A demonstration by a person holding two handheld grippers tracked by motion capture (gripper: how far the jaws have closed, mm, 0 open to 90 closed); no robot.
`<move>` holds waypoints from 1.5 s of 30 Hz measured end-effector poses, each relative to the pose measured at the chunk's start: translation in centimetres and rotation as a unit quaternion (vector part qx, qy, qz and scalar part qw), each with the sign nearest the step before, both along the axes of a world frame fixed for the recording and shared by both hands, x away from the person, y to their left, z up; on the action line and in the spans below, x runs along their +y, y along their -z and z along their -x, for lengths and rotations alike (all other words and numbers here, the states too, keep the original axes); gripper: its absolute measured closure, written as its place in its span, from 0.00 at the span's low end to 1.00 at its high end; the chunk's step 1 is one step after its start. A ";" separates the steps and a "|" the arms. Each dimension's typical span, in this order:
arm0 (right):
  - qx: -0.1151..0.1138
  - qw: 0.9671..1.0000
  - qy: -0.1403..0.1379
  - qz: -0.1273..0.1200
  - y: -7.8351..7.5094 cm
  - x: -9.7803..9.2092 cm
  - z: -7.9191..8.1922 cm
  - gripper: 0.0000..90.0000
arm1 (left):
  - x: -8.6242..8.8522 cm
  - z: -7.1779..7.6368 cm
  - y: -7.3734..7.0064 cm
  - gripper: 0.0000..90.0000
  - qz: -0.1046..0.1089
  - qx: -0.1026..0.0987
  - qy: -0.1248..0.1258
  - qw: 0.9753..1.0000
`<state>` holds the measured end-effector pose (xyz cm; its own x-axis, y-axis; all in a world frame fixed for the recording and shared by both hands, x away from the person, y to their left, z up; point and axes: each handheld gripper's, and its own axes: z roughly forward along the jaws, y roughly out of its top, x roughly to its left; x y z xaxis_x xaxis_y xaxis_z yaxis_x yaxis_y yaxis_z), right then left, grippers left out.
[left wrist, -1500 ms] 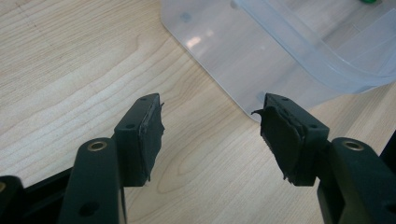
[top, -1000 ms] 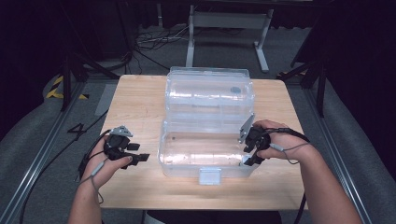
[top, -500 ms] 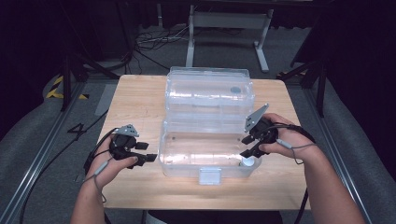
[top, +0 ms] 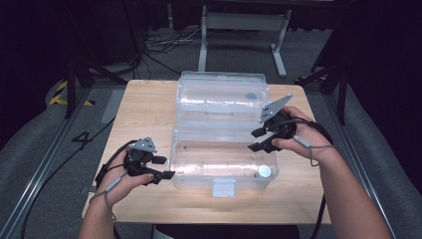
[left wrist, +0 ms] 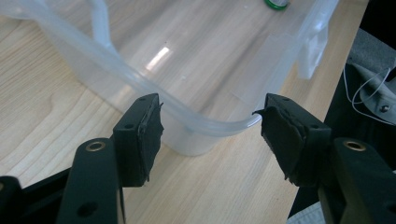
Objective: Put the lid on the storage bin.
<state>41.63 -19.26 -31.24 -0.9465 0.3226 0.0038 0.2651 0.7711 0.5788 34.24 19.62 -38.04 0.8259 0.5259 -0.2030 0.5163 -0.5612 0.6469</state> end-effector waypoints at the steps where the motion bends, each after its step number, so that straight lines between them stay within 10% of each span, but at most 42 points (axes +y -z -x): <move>1: -0.001 1.000 0.002 -0.004 -0.1 0.2 0.0 0.52 | -0.2 0.1 0.0 0.43 0.001 0.000 0.004 1.000; 11: -0.013 0.999 0.022 -0.041 -1.6 1.3 -1.3 0.53 | -1.1 0.9 -0.8 0.42 0.002 -0.037 0.014 0.999; 45: -0.053 0.991 0.070 -0.097 -3.2 3.9 -7.8 0.55 | -4.2 0.4 2.1 0.59 0.019 -0.015 0.069 0.997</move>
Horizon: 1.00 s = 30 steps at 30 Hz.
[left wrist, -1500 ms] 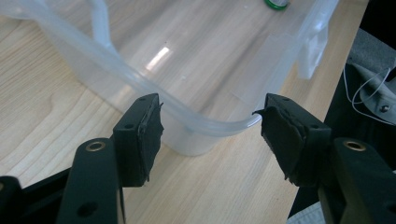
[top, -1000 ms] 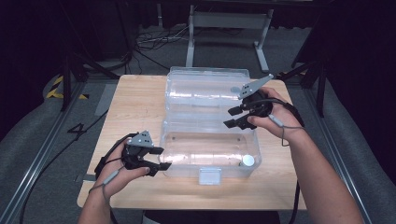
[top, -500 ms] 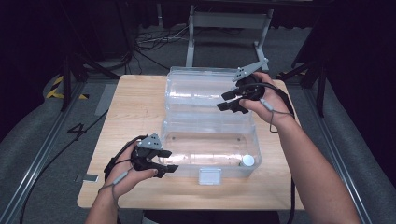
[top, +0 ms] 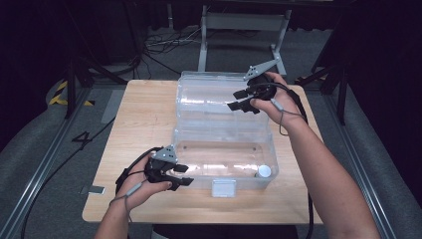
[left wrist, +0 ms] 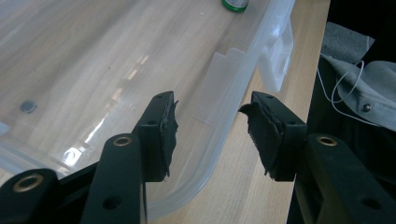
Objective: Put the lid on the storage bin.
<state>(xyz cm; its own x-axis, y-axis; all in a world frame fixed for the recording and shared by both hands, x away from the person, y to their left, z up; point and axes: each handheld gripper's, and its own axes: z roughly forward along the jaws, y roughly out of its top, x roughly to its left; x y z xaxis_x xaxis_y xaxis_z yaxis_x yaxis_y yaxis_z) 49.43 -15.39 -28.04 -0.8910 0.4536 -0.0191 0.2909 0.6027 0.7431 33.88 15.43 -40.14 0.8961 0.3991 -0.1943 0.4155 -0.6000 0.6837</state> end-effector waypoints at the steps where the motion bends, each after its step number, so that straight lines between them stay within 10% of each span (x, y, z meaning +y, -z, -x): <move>1: 0.002 1.000 0.001 -0.002 0.1 0.0 -0.2 0.55 | -0.2 0.0 0.3 0.60 -0.003 0.005 0.005 1.000; 19: 0.048 0.998 -0.026 0.036 2.1 1.2 -1.2 0.73 | -0.4 0.0 0.7 0.73 -0.011 0.003 0.014 1.000; 23: 0.033 0.998 -0.032 0.033 2.2 1.6 -0.8 0.79 | -0.8 -0.2 1.2 0.76 0.005 0.012 0.016 1.000; 30: 0.024 0.999 -0.024 0.028 2.4 1.4 -0.4 0.86 | -1.4 -0.3 1.2 0.79 -0.028 0.008 0.021 0.999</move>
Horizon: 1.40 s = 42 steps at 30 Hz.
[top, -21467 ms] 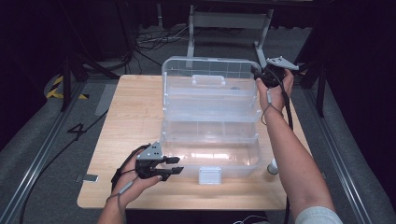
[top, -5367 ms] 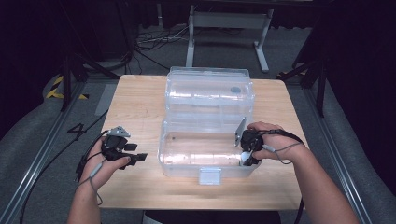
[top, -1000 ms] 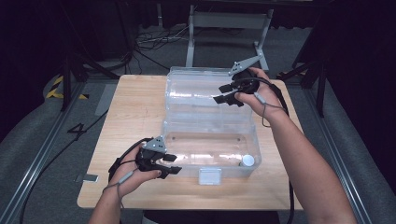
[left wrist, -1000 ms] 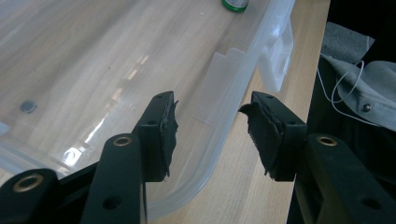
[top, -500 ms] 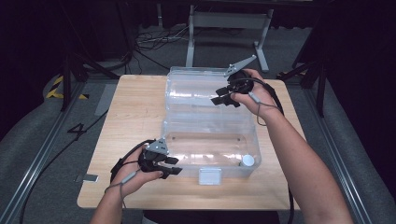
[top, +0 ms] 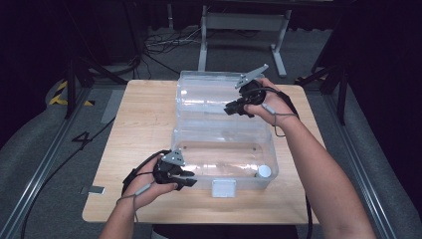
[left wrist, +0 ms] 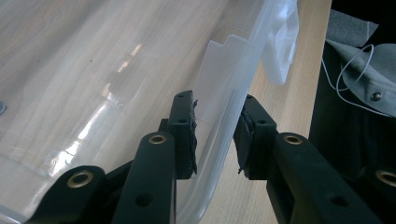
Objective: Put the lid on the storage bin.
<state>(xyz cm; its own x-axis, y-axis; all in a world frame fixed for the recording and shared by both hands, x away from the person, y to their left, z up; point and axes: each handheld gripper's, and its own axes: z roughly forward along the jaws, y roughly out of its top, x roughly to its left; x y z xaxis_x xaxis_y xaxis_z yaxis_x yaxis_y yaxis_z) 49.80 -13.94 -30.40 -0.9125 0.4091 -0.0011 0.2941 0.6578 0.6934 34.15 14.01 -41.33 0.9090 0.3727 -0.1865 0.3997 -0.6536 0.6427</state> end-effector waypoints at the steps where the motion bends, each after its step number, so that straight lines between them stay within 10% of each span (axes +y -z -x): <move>1: 0.000 1.000 0.000 0.000 0.0 0.0 0.0 0.86 | 0.0 0.0 0.0 0.79 0.002 0.003 0.000 1.000; 42: -0.054 0.998 -0.005 -0.013 -0.1 -0.4 4.3 0.88 | 0.1 0.0 0.1 0.80 0.009 0.008 0.001 1.000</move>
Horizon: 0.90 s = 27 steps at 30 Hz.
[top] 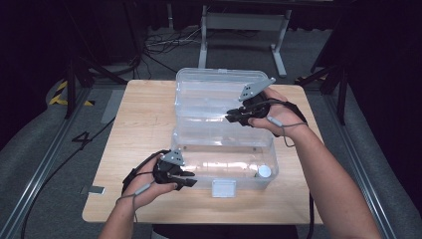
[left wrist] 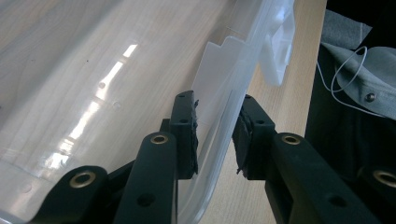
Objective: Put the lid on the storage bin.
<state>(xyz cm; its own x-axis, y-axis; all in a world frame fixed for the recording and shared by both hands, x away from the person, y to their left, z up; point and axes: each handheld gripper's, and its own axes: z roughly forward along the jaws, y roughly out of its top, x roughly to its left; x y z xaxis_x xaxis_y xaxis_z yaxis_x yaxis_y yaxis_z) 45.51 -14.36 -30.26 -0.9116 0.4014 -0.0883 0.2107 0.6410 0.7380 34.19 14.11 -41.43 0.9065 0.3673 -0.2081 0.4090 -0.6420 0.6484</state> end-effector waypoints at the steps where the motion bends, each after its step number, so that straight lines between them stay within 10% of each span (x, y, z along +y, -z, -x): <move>1: -0.001 1.000 -0.001 0.000 0.0 0.0 0.1 0.88 | 0.0 0.0 0.0 0.80 0.001 0.000 0.000 1.000; 27: -0.021 0.999 -0.023 0.007 -0.2 -0.3 3.3 0.86 | 0.1 0.0 0.0 0.80 0.005 0.006 -0.002 1.000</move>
<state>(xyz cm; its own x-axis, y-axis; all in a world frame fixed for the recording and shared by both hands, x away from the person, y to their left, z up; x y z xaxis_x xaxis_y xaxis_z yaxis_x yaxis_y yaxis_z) 42.18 -14.71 -30.09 -0.9246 0.3573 -0.1324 0.1494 0.6596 0.7366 34.22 14.18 -41.45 0.9026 0.3690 -0.2218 0.4189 -0.6339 0.6502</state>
